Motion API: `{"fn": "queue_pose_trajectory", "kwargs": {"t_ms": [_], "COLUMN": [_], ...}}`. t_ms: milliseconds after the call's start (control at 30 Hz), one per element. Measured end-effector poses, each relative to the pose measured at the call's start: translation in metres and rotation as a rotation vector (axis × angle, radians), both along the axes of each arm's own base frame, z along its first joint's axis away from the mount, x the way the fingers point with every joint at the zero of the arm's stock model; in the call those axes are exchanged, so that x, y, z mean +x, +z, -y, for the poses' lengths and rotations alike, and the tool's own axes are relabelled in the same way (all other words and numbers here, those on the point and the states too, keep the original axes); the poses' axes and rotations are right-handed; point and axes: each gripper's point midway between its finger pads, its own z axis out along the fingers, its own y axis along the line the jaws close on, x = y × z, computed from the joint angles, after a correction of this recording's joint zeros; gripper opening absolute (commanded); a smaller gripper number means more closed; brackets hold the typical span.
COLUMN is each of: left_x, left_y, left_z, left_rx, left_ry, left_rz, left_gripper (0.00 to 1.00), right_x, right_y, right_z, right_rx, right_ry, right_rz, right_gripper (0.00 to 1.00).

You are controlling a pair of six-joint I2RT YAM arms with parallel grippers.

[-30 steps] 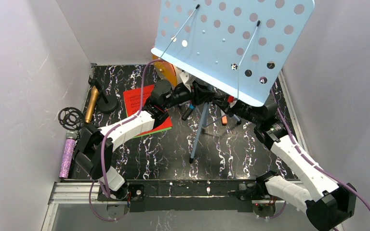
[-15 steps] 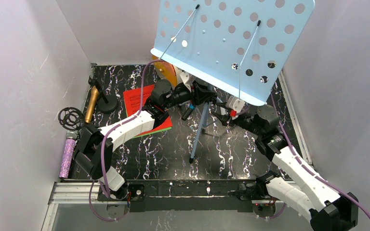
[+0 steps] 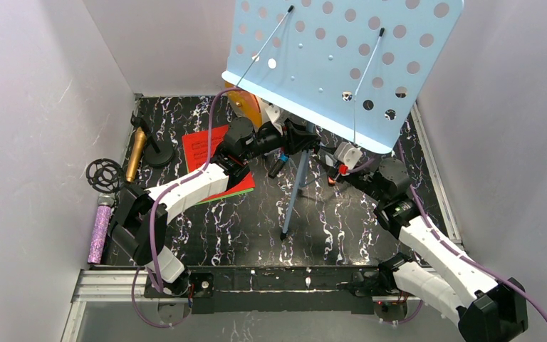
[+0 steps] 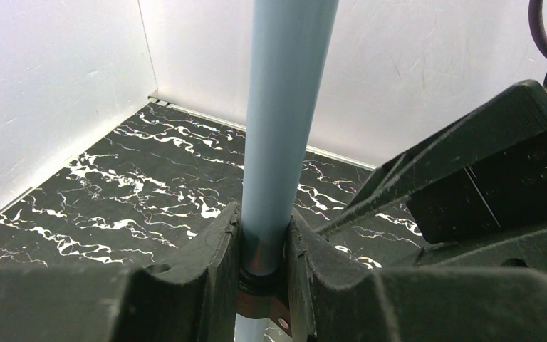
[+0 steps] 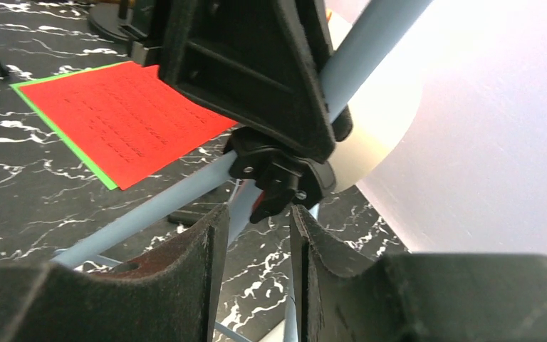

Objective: Pack up the instrument practice props
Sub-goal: Unscrew the knob on the music stand.

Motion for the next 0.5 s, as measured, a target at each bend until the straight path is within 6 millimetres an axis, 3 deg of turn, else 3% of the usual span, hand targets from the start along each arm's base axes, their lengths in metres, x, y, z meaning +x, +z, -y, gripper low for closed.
{"fn": "queue_pose_trajectory", "kwargs": {"t_ms": [333, 500], "left_x": [0.000, 0.000], "left_y": [0.000, 0.000], "left_z": [0.000, 0.000], "left_rx": [0.000, 0.000], "left_ry": [0.002, 0.002], "left_rz": [0.000, 0.000], "left_gripper": [0.00, 0.00], "right_x": [0.014, 0.017], "right_y": [0.003, -0.001], "right_z": [0.004, 0.001], "right_rx": [0.005, 0.000], "right_ry": [-0.062, -0.052], "right_rz": [0.028, 0.021], "right_gripper": [0.46, 0.38]}}
